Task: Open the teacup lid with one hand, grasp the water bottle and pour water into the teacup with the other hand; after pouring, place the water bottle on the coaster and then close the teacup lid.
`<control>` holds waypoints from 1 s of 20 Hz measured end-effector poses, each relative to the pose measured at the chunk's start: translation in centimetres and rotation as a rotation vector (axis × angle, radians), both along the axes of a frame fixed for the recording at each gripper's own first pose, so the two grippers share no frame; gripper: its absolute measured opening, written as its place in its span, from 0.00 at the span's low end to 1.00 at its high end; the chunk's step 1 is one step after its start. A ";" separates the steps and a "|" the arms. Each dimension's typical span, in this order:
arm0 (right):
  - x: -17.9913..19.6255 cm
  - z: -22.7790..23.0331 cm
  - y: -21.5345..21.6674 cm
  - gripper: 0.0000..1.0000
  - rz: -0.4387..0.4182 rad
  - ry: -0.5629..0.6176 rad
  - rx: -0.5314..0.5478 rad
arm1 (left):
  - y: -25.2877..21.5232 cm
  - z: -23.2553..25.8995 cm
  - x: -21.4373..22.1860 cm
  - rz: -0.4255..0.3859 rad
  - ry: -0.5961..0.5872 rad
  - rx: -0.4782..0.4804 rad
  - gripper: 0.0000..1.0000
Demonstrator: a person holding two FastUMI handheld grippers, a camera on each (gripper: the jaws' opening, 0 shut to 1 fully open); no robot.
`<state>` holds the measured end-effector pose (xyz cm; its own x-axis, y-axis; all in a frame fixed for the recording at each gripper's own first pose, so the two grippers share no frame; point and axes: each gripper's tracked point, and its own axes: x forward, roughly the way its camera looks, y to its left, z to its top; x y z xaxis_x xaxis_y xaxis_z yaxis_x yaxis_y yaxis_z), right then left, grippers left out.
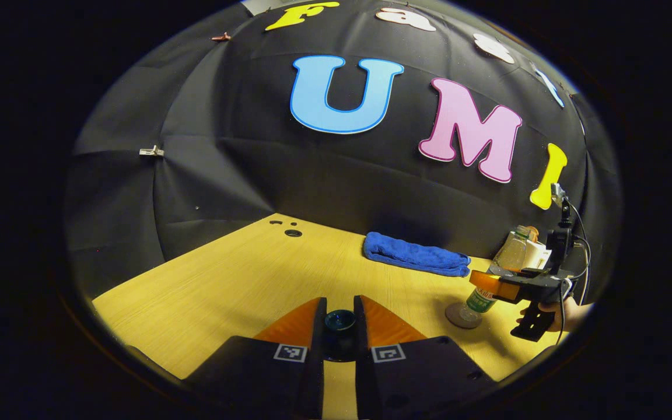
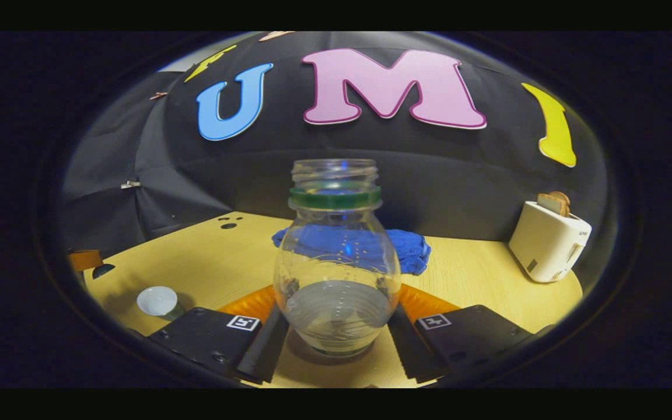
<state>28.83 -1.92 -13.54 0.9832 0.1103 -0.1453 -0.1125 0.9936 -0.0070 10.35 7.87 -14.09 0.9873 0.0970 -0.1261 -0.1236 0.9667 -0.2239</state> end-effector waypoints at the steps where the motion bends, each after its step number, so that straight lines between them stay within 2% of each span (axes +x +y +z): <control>1: -0.2 -0.1 -0.1 0.88 -0.003 0.004 0.000 | -0.1 0.1 0.0 -0.003 0.000 0.002 0.22; 3: -0.7 -0.1 -0.4 0.95 -0.010 0.007 -0.005 | -0.5 0.2 -0.1 -0.006 -0.003 0.007 0.22; 4: -1.0 0.1 -0.4 0.97 -0.010 0.003 -0.006 | -0.5 0.3 -0.1 -0.006 -0.003 0.007 0.29; 5: -1.4 0.2 -0.4 0.99 -0.008 0.000 -0.010 | -0.5 0.4 -0.1 -0.006 -0.004 0.008 0.29; 6: -1.8 0.2 -0.3 0.99 -0.006 -0.001 -0.017 | -0.7 0.5 0.0 -0.007 -0.007 0.008 0.26; 11: -5.2 -0.3 -0.5 0.98 -0.015 0.010 -0.044 | -1.1 1.1 1.0 -0.014 -0.023 0.032 0.26; 12: -5.8 -0.6 -0.5 0.98 -0.012 0.014 -0.045 | -1.4 1.1 1.2 -0.017 -0.022 0.044 0.29; 13: -6.5 -1.0 -0.5 0.98 -0.006 0.026 -0.049 | -1.8 1.1 1.5 -0.024 -0.024 0.054 0.26; 15: -7.8 -1.8 -0.8 0.98 0.000 0.052 -0.057 | -2.9 0.4 2.3 -0.042 -0.017 0.045 0.26; 20: -10.4 -3.0 -1.5 0.98 -0.018 0.099 -0.001 | -4.8 -1.4 4.7 -0.066 -0.002 0.092 0.26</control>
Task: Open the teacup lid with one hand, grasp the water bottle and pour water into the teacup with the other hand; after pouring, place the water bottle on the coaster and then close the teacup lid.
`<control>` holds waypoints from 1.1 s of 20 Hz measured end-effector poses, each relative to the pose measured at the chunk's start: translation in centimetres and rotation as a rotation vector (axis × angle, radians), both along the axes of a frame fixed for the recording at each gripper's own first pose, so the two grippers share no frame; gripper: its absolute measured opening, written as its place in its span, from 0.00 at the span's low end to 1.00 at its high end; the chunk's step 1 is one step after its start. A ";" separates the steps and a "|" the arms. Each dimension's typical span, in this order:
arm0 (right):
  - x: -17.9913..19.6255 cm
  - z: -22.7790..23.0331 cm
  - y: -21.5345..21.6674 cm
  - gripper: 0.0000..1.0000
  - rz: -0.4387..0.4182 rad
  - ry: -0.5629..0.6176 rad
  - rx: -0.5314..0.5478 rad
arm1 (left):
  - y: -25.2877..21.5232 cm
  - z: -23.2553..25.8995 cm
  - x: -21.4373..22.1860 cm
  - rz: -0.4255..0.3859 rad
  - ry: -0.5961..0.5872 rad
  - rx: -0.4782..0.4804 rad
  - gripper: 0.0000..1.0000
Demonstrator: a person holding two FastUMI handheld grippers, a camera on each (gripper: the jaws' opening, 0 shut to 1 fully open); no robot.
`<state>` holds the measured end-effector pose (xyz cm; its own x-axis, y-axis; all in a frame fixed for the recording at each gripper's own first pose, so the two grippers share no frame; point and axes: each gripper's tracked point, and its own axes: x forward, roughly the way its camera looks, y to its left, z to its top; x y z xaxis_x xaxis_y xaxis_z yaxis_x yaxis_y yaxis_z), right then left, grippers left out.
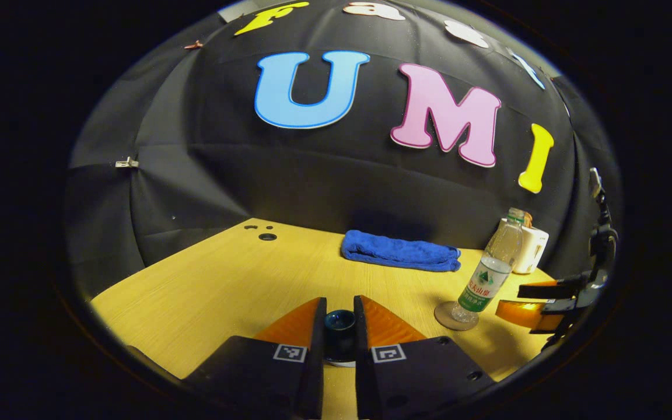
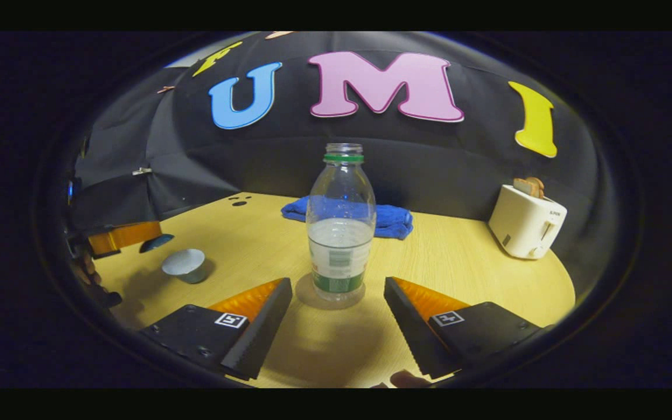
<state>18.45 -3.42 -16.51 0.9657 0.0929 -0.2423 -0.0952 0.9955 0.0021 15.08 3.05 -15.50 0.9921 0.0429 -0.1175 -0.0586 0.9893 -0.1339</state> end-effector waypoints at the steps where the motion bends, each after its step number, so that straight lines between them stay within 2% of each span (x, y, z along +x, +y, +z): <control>1: -0.4 -0.2 -0.1 0.98 -0.006 0.012 0.020 | -0.2 -0.4 0.3 0.000 0.003 0.009 0.26; 4: -1.3 -0.7 -0.2 0.98 -0.016 0.037 0.049 | -0.5 -1.7 1.3 0.003 0.014 0.025 0.27; 5: -1.5 -0.7 -0.2 0.98 -0.016 0.039 0.054 | -0.5 -1.9 1.6 0.004 0.015 0.035 0.23; 7: -1.8 -0.8 -0.4 0.98 -0.020 0.043 0.052 | -0.6 -2.4 2.0 0.000 0.014 0.053 0.27; 8: -1.8 -0.8 -0.5 0.98 -0.021 0.045 0.051 | -0.7 -2.6 2.0 -0.005 0.015 0.055 0.23; 10: -1.8 -0.9 -0.3 0.98 -0.011 0.053 0.058 | -1.1 -2.9 2.1 -0.018 0.020 0.057 0.27; 12: -1.7 -1.1 0.0 0.99 -0.003 0.061 0.070 | -1.6 -3.3 2.1 -0.034 0.030 0.076 0.24; 13: -1.7 -1.1 0.1 0.99 0.000 0.063 0.071 | -1.7 -3.4 2.0 -0.036 0.031 0.083 0.28; 15: -1.7 -1.1 0.5 0.99 0.007 0.063 0.071 | -1.9 -3.8 1.9 -0.042 0.038 0.082 0.26; 19: -2.0 -1.1 1.0 0.99 0.025 0.062 0.064 | -1.9 -3.6 2.0 -0.037 0.034 0.104 0.36; 21: -2.3 -1.0 1.1 0.99 0.027 0.067 0.064 | -1.9 -2.8 1.6 -0.038 0.018 0.117 0.36; 22: -2.5 -0.8 1.0 0.99 0.026 0.071 0.065 | -1.8 -2.2 1.3 -0.039 0.007 0.121 0.45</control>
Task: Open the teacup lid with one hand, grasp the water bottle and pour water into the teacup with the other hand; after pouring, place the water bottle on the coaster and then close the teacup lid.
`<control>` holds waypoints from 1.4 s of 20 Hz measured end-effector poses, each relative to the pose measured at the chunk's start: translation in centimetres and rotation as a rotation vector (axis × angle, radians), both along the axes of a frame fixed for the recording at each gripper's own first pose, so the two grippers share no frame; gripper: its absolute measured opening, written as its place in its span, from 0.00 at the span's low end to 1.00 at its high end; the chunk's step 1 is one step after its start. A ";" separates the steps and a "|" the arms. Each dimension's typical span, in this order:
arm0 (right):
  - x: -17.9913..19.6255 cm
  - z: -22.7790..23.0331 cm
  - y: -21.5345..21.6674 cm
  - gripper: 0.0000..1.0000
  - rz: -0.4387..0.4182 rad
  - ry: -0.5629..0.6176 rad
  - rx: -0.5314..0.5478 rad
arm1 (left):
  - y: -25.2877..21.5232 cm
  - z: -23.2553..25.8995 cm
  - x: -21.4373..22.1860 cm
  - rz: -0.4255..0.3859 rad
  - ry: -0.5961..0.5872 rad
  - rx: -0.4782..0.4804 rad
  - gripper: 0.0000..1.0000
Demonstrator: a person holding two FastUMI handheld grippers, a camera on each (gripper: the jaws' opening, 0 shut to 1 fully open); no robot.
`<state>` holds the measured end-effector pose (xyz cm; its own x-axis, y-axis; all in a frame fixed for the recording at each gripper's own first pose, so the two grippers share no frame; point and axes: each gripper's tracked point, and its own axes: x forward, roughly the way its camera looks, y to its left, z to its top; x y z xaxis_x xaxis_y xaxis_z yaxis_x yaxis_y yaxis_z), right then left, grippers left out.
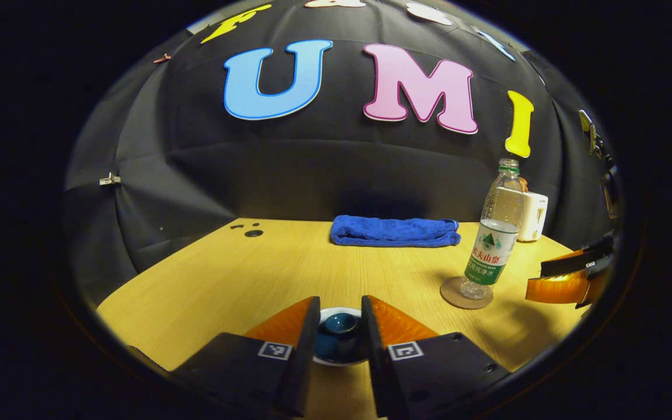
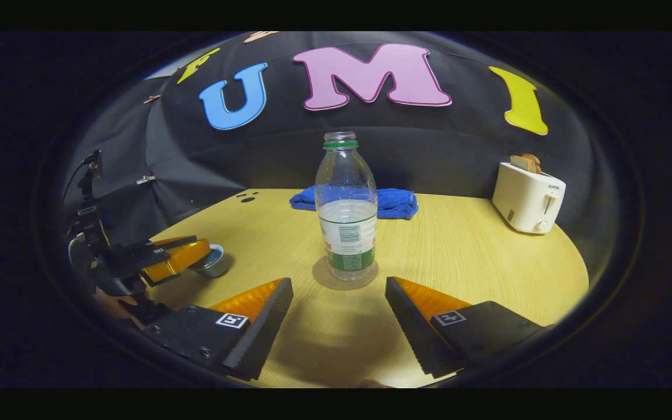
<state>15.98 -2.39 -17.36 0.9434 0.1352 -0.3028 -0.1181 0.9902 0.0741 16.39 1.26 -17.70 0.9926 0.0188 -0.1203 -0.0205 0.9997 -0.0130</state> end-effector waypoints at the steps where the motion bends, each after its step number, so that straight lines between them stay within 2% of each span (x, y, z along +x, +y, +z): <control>1: -0.3 0.4 -0.1 0.99 -0.003 0.001 0.000 | 0.0 0.9 -0.4 -0.005 -0.011 0.001 0.57; 2: -0.5 0.9 -0.2 0.99 -0.008 -0.002 -0.004 | 0.0 1.7 -1.0 -0.008 -0.020 0.003 0.69; 3: -0.9 1.8 -0.4 0.99 -0.015 -0.009 -0.011 | 0.1 2.8 -1.7 -0.008 -0.027 0.006 0.65; 4: -1.3 2.7 -0.7 0.99 -0.021 -0.021 -0.016 | 0.1 3.9 -2.5 -0.013 -0.033 0.012 0.89; 5: -1.7 3.8 -1.0 0.99 -0.028 -0.035 -0.025 | 0.2 5.4 -3.4 -0.012 -0.045 0.024 0.95; 6: -2.2 5.1 -1.4 0.99 -0.040 -0.049 -0.031 | 0.2 6.8 -4.0 -0.011 -0.056 0.033 0.97; 11: -5.1 11.3 -2.2 0.99 -0.066 -0.105 -0.034 | -1.2 14.6 -7.9 -0.020 -0.102 0.059 0.97; 15: -8.1 16.2 -0.5 0.99 -0.059 -0.150 0.037 | -4.3 19.2 -10.2 -0.074 -0.110 0.005 0.97; 18: -10.3 18.2 0.4 0.99 -0.067 -0.175 0.073 | -4.6 22.2 -11.7 -0.054 -0.145 -0.008 0.97; 20: -11.6 19.2 0.3 0.99 -0.082 -0.202 0.056 | -4.7 23.7 -12.8 -0.052 -0.172 -0.003 0.97; 25: -14.8 21.7 -0.8 0.99 -0.166 -0.254 0.018 | -5.3 24.9 -15.9 -0.122 -0.182 0.022 0.97; 28: -16.8 22.7 -1.1 0.99 -0.206 -0.285 0.003 | -5.2 25.7 -17.6 -0.136 -0.203 0.026 0.96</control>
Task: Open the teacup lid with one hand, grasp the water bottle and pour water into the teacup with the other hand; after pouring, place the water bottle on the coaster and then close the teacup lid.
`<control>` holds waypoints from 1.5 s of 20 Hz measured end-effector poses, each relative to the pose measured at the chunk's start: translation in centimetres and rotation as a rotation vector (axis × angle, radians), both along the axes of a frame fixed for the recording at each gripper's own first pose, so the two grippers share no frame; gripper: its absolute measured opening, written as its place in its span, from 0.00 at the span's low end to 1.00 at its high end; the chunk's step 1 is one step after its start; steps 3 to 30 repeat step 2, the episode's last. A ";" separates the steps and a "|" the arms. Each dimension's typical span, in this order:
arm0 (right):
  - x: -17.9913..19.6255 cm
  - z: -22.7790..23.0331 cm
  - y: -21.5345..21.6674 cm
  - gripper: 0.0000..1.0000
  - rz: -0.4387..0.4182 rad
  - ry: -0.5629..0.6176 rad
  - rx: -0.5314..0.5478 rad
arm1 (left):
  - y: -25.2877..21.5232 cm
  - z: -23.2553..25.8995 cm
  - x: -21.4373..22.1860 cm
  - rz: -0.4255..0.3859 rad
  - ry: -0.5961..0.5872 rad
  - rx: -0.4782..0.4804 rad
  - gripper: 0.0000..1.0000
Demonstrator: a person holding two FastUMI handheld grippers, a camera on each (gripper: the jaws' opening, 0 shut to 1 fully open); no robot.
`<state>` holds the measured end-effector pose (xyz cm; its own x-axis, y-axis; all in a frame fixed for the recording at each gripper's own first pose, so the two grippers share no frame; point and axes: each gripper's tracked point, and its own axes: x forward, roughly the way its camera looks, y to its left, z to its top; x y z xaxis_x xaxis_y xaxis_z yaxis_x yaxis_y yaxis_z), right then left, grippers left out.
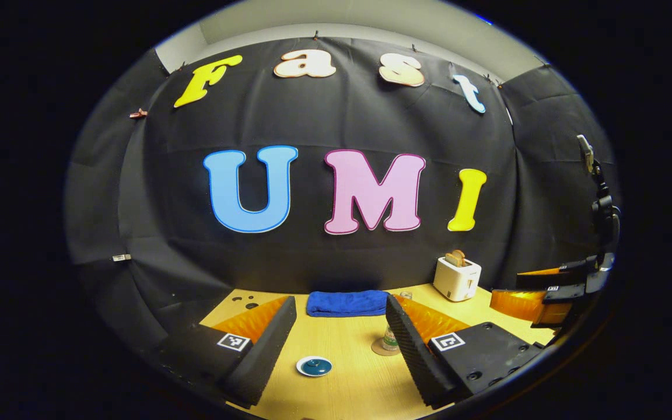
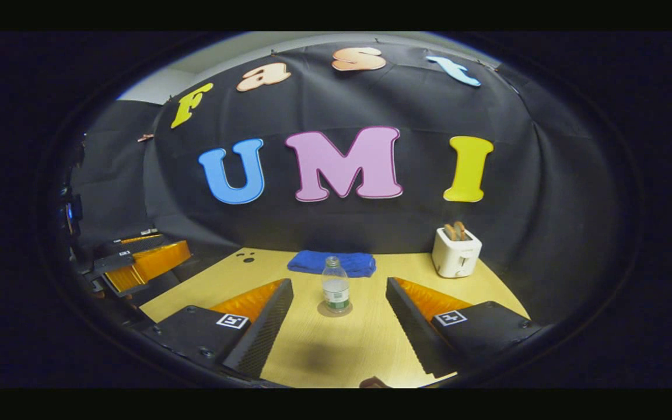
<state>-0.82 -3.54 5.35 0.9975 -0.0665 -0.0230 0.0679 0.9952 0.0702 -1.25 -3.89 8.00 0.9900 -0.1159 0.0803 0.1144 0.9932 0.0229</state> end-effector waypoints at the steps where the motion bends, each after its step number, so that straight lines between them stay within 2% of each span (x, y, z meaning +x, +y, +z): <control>1: -0.5 -0.1 0.0 0.99 -0.008 0.003 -0.007 | 0.1 0.3 -0.7 -0.004 -0.006 -0.007 0.97; 30: -0.7 -0.3 0.1 0.99 -0.015 0.014 -0.011 | 0.5 0.2 -1.2 -0.001 -0.008 -0.011 0.97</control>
